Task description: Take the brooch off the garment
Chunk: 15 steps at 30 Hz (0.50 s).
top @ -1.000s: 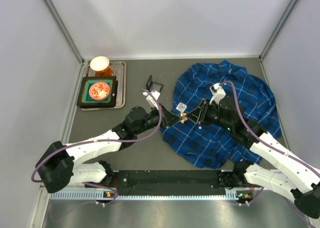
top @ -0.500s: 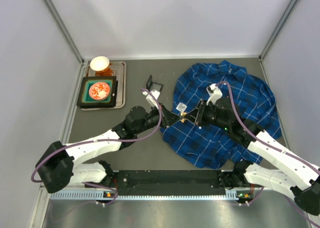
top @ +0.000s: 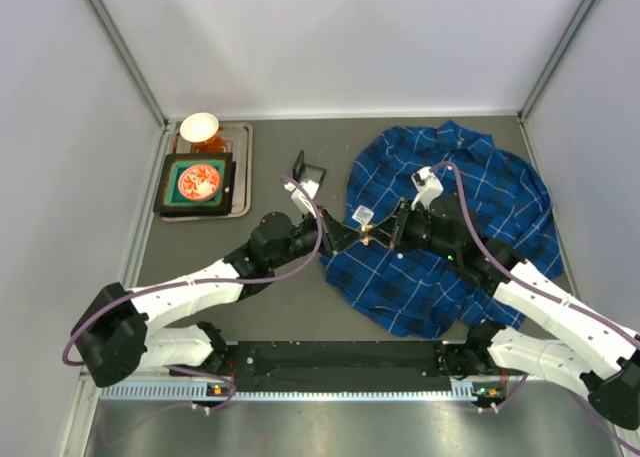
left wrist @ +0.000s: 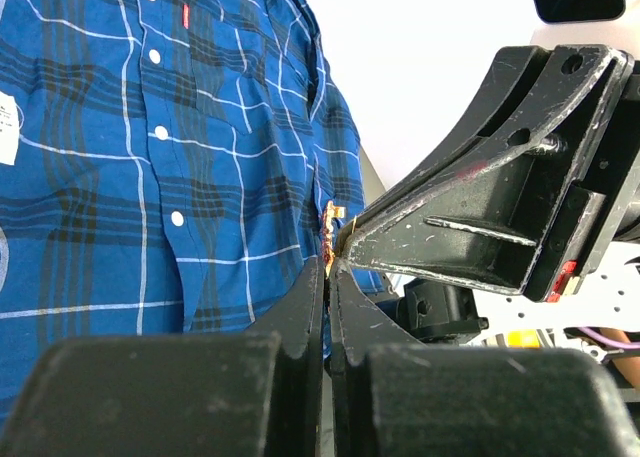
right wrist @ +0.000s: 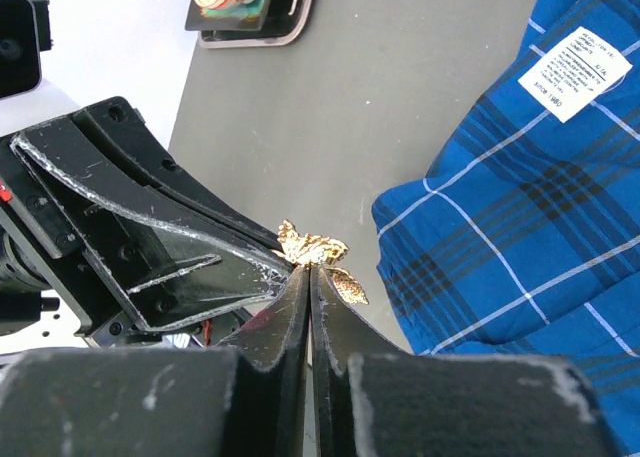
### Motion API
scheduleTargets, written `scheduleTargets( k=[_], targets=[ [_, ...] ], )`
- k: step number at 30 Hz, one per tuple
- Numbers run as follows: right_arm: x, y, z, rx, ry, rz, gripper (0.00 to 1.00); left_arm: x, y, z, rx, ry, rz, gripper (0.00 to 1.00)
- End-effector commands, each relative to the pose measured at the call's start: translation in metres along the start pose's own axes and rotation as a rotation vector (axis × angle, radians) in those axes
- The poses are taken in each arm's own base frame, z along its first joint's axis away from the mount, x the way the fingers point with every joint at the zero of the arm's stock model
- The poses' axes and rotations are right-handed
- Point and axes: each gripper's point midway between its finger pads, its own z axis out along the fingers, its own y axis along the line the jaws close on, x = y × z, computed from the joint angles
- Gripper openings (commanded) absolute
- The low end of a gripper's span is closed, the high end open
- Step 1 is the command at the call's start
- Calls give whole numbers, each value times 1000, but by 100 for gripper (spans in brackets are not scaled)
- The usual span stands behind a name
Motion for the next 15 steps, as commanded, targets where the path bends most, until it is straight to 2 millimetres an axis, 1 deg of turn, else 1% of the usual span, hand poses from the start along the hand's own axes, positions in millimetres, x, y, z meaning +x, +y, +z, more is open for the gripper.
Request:
scheduleTargets(
  k=[1, 4, 5, 7, 9, 11, 12, 13, 15],
  targets=[
    [-14, 24, -1, -77, -34, -31, 0, -17, -28, 4, 83, -34, -39, 0],
    [-15, 24, -1, -64, -29, -40, 0, -11, -32, 4, 121, -13, -70, 0],
    [-14, 22, -1, -53, -18, -46, 0, -12, -37, 3, 153, -24, -66, 0],
    [-11, 22, -2, -34, 18, -48, 0, -7, -41, 2, 182, -2, -78, 0],
    [-9, 22, -6, -9, 60, -71, 0, -6, -39, 2, 180, 0, -101, 0],
    [-8, 21, -4, 24, 81, -107, 1, -4, -36, 3, 166, 4, -166, 0],
    [-10, 25, -7, 27, 83, -121, 3, -1, -33, 5, 156, 16, -189, 0],
    [-6, 20, -6, 54, 103, -124, 8, 0, -35, 5, 162, 29, -214, 0],
    [-7, 21, -8, 56, 106, -127, 12, 5, -32, 8, 146, 51, -245, 0]
  ],
)
